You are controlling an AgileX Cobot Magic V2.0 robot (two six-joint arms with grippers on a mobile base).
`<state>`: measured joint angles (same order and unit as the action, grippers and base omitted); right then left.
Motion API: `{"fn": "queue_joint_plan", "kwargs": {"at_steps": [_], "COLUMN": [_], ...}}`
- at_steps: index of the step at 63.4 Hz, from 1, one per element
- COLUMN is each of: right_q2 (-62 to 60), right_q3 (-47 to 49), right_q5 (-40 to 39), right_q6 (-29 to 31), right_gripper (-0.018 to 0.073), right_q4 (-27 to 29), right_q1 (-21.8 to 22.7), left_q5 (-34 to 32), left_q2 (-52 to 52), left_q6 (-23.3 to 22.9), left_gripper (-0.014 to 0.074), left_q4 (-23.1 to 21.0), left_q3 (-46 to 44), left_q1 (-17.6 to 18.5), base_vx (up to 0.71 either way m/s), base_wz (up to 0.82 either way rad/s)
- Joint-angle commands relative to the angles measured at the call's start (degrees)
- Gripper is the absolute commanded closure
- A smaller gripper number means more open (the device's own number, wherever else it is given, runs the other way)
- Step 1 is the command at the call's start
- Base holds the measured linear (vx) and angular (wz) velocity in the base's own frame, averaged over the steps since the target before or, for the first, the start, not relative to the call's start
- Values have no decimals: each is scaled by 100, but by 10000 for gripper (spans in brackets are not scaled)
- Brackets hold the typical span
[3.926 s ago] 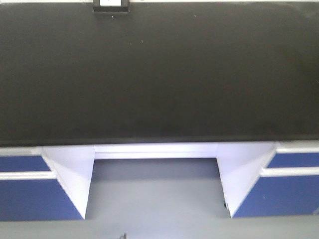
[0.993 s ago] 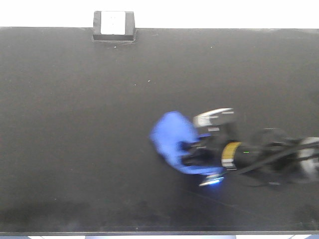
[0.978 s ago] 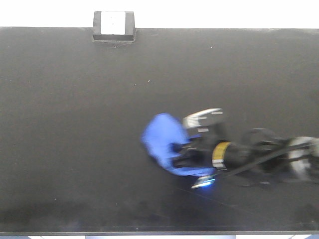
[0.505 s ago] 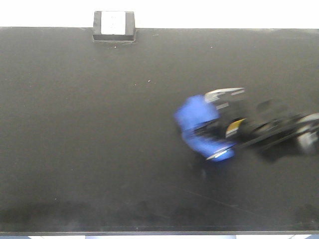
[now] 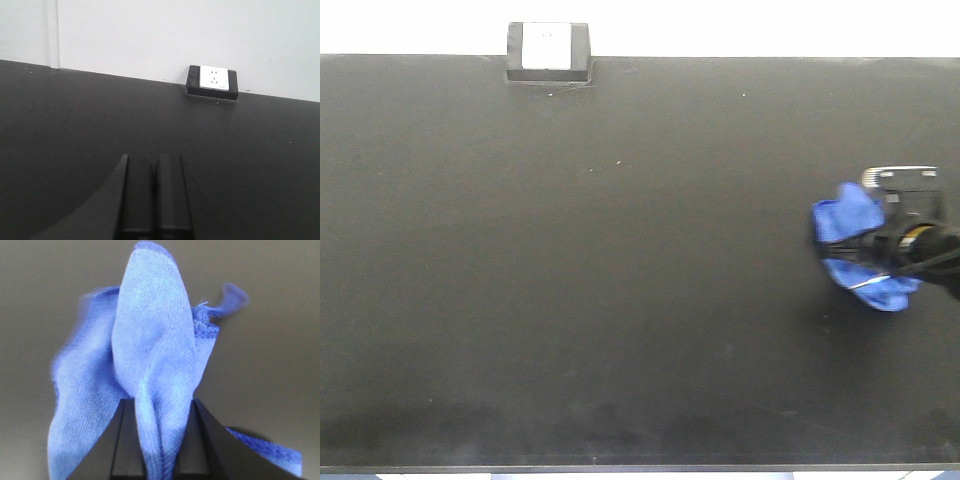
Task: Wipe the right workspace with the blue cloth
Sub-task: 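Sweep the cloth across the benchtop with the right gripper, back and forth, then open the right gripper, release the cloth, and lift away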
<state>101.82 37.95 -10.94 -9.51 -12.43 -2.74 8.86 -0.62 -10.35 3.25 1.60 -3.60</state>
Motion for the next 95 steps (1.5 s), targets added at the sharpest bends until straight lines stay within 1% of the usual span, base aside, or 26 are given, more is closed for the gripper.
{"fn": "queue_joint_plan", "kwargs": {"at_steps": [1,6,12,15,20,28,36,46,50,54,61,79,85,95], "right_q2": [-211,-211,-302,-415,-626,-1032,-1361,-1528,-1528,-1575,-2000,-3883,-4402,-4893], "right_q3": [66,66,66,66,66,66,66,66,66,66,66,66,66,66], "right_q5": [-241,-356,-359,-331,-315,-302,-110,232,293,331,647,1848,2019,2036], "right_q6": [-12,-12,-12,-12,-12,-12,-12,-12,-12,-12,-111,-153,-153,-153], "right_gripper": [549,547,539,526,501,421,275,50,-6,-44,-51,6,22,44], "right_q4": [-108,-70,131,270,285,285,285,285,299,344,537,513,513,513], "right_q1": [-745,-1324,-1864,-2099,-2356,-2494,-2476,-2476,-2476,-2476,-2491,-2485,-2485,-2485], "left_q5": [-476,-476,-476,-476,-476,-476,-476,-476,-476,-476,-476,-476,-476,-476], "left_q2": [-38,-38,-38,-38,-38,-38,-38,-38,-38,-38,-38,-38,-38,-38], "left_q6": [-49,-49,-49,-49,-49,-49,-49,-49,-49,-49,-49,-49,-49,-49], "left_gripper": [602,602,602,602,602,602,602,602,602,602,602,602,602,602], "left_q4": [-37,-37,-37,-37,-37,-37,-37,-37,-37,-37,-37,-37,-37,-37], "left_q3": [176,176,176,176,176,176,176,176,176,176,176,176,176,176], "left_q1": [21,21,21,21,21,21,21,21,21,21,21,21,21,21], "base_vx": [0,0,0,0,0,0,0,0,0,0,0,0,0,0], "base_wz": [0,0,0,0,0,0,0,0,0,0,0,0,0,0]}}
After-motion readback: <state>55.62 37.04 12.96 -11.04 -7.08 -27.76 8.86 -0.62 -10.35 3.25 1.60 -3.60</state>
